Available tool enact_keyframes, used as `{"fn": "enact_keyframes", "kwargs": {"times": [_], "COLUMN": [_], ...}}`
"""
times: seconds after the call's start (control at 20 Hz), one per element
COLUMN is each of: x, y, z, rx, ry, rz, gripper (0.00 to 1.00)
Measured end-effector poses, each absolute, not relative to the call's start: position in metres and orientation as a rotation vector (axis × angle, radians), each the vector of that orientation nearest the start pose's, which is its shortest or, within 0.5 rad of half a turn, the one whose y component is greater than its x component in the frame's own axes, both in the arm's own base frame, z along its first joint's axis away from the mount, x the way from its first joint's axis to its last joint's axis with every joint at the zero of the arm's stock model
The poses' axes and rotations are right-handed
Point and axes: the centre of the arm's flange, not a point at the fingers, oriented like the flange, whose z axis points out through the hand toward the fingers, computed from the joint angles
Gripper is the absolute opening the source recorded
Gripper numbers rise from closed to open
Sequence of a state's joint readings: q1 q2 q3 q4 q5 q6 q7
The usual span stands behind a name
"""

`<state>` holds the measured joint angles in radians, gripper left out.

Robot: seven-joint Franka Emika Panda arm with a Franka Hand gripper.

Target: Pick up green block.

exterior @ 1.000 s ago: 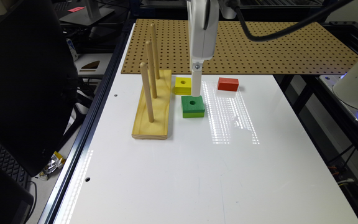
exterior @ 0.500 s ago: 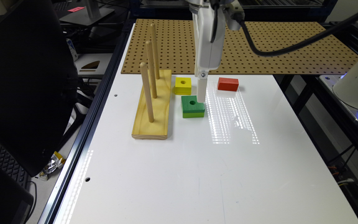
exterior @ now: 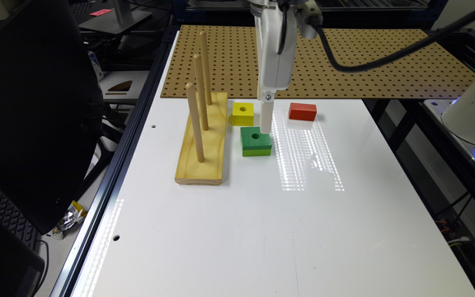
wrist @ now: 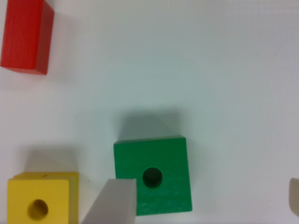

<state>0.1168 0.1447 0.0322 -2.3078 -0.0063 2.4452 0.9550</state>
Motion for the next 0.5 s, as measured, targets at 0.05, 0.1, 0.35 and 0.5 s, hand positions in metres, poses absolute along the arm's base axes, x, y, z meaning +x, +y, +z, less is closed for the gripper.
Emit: {"fn": "enact_keyframes", "kwargs": {"times": [0.05, 0.1, 0.35, 0.5], "x": [0.5169, 0.5172, 0.5176, 0.5176], "y": [0.0759, 0.0745, 0.0733, 0.0734], "z": [0.2825, 0.2826, 0.2828, 0.2828], "rx": [-2.895, -2.894, -2.894, -2.894], "ry": [1.227, 1.227, 1.226, 1.226], "rz": [0.009, 0.008, 0.005, 0.005], "gripper": [1.00, 1.00, 1.00, 1.00]}}
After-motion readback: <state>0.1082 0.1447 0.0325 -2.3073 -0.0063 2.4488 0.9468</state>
